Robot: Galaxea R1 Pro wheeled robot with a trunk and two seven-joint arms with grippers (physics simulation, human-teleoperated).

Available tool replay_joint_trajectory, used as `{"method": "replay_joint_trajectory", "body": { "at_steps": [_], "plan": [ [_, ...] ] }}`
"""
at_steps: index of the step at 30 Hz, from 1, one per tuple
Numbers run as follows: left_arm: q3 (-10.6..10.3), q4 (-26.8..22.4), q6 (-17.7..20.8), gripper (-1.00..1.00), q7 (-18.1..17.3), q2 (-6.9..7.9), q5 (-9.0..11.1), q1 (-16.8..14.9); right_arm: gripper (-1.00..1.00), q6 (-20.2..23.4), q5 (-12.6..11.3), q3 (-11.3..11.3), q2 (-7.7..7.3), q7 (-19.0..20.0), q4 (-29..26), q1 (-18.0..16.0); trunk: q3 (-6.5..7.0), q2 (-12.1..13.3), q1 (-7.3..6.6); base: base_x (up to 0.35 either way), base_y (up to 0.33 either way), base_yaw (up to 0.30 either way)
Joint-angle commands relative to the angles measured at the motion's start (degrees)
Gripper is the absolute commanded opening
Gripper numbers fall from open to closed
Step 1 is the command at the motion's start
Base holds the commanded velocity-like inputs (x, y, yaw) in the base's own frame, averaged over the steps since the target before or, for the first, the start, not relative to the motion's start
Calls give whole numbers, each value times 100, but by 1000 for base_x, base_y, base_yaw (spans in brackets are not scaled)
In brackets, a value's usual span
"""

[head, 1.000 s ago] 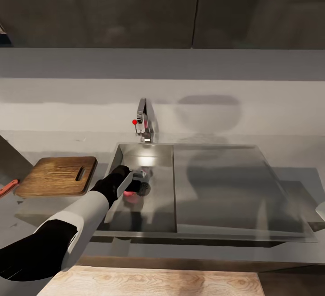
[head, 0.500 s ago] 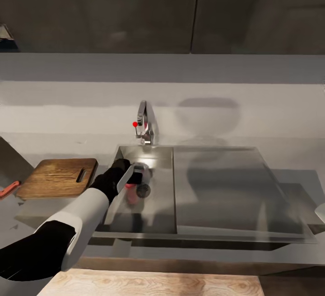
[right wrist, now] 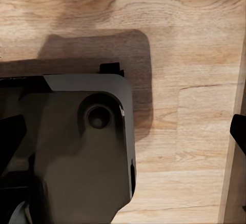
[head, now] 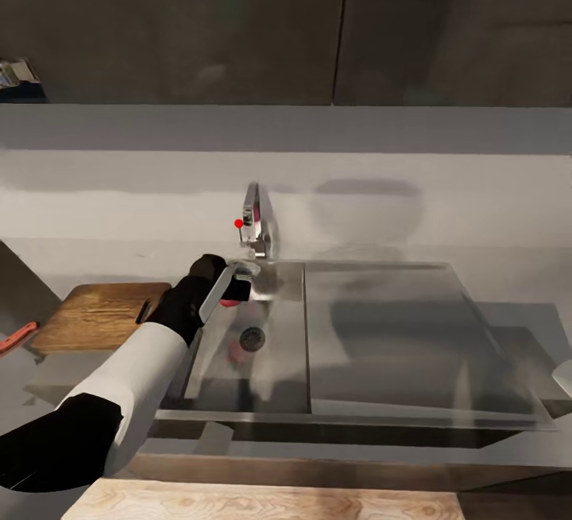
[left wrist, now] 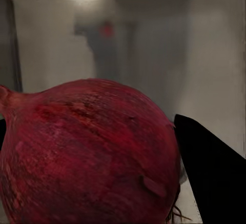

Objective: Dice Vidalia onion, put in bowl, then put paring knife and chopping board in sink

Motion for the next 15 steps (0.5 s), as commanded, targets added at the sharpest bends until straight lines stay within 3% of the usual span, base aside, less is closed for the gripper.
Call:
{"method": "replay_joint_trajectory", "body": {
  "at_steps": [1,4,9,15],
  "plan": [
    [-14,-91,20,-100,52,9,64,-5,100,-20,57,-50,-2,17,6,-4,-1,-9,4,0,0,0],
    [-30,-373,36,-100,52,18,71,-5,100,-25,57,-52,2,11,-1,-4,26,-9,4,0,0,0],
    [-37,-444,37,-100,52,20,74,-5,100,-29,57,-53,2,9,-3,-4,71,-9,4,-30,0,0],
    [-34,-480,35,-100,52,20,73,-5,100,-36,57,-57,-5,9,-3,-4,125,-9,4,-260,3,0]
  ]
}}
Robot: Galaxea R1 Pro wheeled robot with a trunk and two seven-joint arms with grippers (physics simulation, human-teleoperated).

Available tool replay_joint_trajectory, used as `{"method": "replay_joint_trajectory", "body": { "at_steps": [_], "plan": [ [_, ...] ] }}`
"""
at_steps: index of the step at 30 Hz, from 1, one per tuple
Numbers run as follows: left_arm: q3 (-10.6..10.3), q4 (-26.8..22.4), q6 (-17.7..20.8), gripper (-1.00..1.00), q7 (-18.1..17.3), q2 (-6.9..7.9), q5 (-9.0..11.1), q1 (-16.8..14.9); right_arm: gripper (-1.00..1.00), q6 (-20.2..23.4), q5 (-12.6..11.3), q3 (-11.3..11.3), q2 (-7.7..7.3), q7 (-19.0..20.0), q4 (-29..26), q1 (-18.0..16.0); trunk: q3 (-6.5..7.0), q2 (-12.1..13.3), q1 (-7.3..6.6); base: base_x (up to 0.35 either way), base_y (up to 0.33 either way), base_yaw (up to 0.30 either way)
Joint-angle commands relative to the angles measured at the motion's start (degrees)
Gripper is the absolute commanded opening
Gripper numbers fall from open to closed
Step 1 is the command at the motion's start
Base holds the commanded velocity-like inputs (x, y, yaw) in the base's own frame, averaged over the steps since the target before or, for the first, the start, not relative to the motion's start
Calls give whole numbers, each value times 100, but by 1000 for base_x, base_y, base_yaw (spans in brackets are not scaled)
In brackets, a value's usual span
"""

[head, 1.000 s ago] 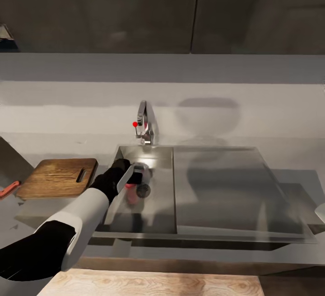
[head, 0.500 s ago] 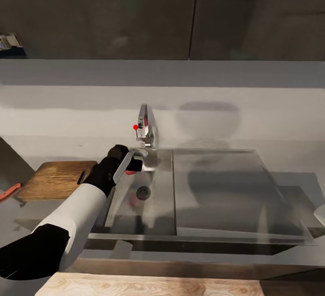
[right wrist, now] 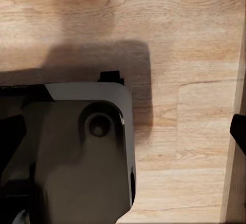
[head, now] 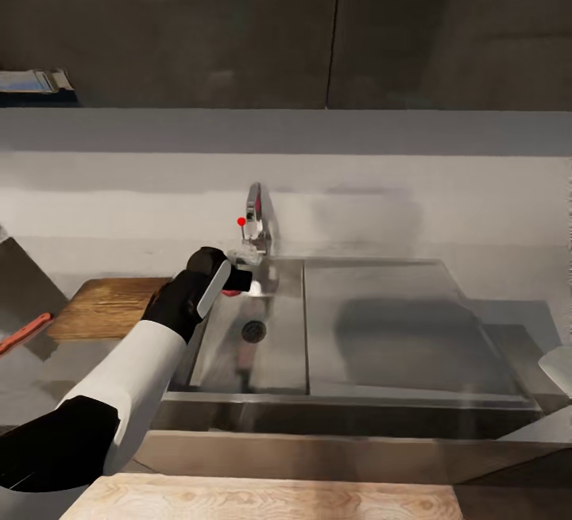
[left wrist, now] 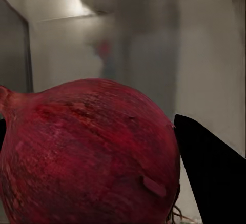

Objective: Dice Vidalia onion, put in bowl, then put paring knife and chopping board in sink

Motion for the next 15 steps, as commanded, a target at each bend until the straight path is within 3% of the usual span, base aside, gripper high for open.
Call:
{"method": "replay_joint_trajectory", "body": {
  "at_steps": [1,7,15],
  "plan": [
    [-14,-4,18,-100,51,3,58,-5,100,-21,57,-51,-2,16,6,-4,-1,-11,0,-301,55,0],
    [-15,-17,17,-100,51,3,58,-5,100,-30,57,-52,-2,16,6,-4,53,-11,0,-142,132,6],
    [-16,-452,22,-100,51,3,61,-5,100,-39,57,-51,6,7,6,-4,107,-11,0,-5,248,196]
  ]
}}
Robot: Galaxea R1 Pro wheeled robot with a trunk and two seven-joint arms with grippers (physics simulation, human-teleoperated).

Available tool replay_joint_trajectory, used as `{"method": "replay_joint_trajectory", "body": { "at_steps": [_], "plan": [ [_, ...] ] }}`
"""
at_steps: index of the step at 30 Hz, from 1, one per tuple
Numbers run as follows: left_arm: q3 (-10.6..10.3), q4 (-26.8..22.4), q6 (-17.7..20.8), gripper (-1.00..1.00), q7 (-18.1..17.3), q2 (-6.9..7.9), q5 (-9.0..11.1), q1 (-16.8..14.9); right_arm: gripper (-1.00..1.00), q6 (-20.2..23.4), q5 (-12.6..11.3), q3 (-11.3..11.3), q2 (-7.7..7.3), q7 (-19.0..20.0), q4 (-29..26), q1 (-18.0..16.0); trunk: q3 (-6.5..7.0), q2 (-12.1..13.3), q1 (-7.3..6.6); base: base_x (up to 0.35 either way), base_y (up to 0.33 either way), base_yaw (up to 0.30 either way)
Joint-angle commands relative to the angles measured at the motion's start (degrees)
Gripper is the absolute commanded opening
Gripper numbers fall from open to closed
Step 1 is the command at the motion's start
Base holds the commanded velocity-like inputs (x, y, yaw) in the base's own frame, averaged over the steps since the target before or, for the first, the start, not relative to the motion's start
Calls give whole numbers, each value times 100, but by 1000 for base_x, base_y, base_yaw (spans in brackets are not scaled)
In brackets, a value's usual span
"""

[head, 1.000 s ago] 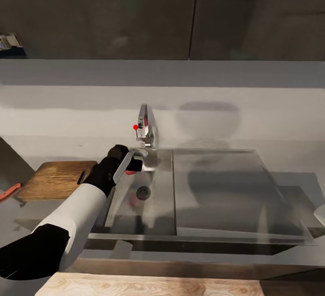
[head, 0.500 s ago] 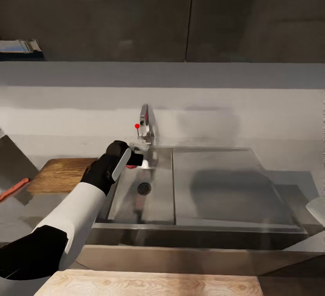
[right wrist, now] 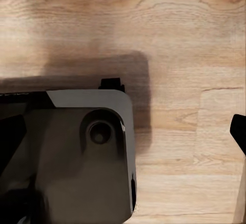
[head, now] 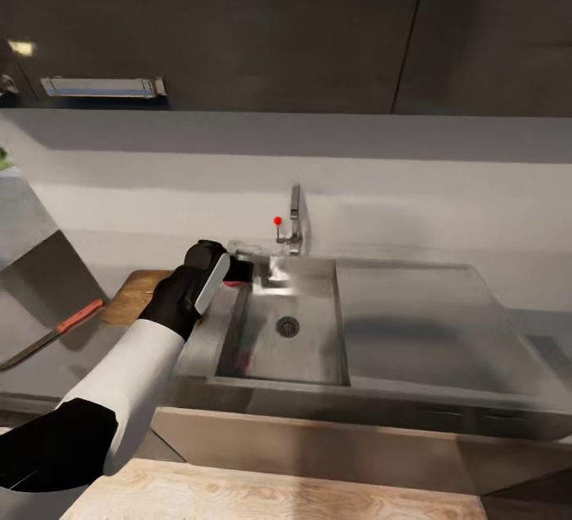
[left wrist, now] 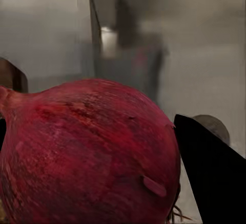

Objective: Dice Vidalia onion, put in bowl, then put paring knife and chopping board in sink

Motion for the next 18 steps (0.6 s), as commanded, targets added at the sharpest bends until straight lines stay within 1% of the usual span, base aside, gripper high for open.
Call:
{"method": "replay_joint_trajectory", "body": {
  "at_steps": [1,5,8,14,18],
  "plan": [
    [-11,-41,15,-100,52,2,58,-5,100,-21,57,-49,-2,16,4,-3,-4,-10,3,0,299,236],
    [-11,-164,19,-100,52,2,64,-5,100,-21,57,-51,-4,16,4,-3,19,-10,3,0,288,238],
    [-11,-200,19,-100,52,2,69,-5,100,-21,57,-52,-3,16,4,-3,37,-10,3,0,218,239],
    [-11,-294,21,-100,52,2,70,-5,100,-21,57,-48,-4,16,4,-3,72,-10,3,0,55,228],
    [-11,-267,20,-100,52,2,70,-5,100,-27,57,-51,-10,16,-3,-3,80,-10,3,0,5,81]
  ]
}}
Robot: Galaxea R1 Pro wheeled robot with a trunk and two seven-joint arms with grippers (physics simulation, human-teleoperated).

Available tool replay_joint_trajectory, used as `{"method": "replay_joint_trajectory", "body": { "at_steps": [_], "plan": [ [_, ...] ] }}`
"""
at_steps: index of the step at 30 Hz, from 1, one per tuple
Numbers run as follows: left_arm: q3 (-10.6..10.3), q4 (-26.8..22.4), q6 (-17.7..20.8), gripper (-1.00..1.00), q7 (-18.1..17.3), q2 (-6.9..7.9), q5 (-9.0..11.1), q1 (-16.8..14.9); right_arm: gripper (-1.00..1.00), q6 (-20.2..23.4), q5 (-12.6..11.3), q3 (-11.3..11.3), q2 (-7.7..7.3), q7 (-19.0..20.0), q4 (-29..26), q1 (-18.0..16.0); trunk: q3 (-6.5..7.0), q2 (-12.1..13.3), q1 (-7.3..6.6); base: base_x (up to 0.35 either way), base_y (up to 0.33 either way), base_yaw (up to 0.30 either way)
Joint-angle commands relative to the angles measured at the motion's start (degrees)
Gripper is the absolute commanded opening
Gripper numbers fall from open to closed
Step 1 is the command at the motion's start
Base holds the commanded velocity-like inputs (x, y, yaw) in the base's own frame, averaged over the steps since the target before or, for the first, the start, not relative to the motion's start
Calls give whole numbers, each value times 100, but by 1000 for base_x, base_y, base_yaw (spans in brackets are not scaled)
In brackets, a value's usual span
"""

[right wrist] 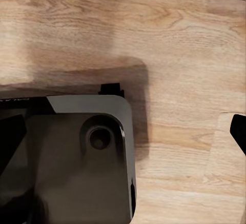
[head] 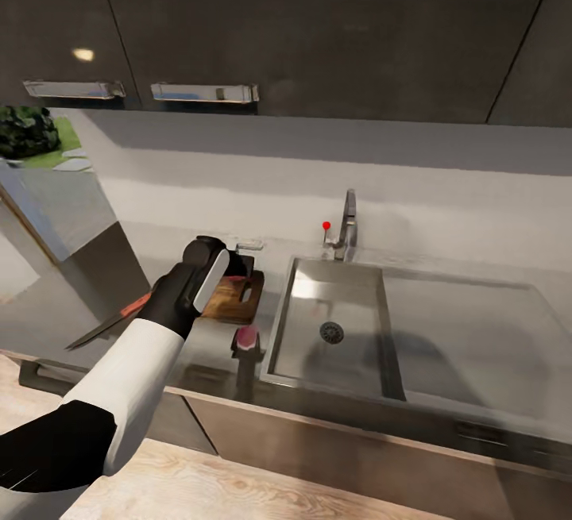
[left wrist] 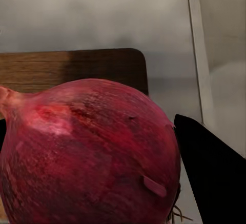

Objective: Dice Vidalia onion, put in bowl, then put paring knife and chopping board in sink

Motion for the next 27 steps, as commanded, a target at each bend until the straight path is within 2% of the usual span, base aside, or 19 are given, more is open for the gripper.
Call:
{"method": "replay_joint_trajectory", "body": {
  "at_steps": [1,7,20,27],
  "plan": [
    [-8,8,21,-100,53,1,58,-6,100,-19,57,-50,-3,17,5,-4,-10,-11,3,0,1,16],
    [-11,38,25,-100,53,15,58,-6,100,-22,57,-50,-3,19,5,-4,-10,-11,3,0,86,-7],
    [-20,118,26,-100,53,19,58,-1,100,-23,57,-50,-2,19,5,-4,3,-11,3,0,256,-136],
    [-25,312,22,-100,53,19,58,3,100,-77,79,-48,-24,38,-17,-4,5,-11,3,0,30,-19]
  ]
}}
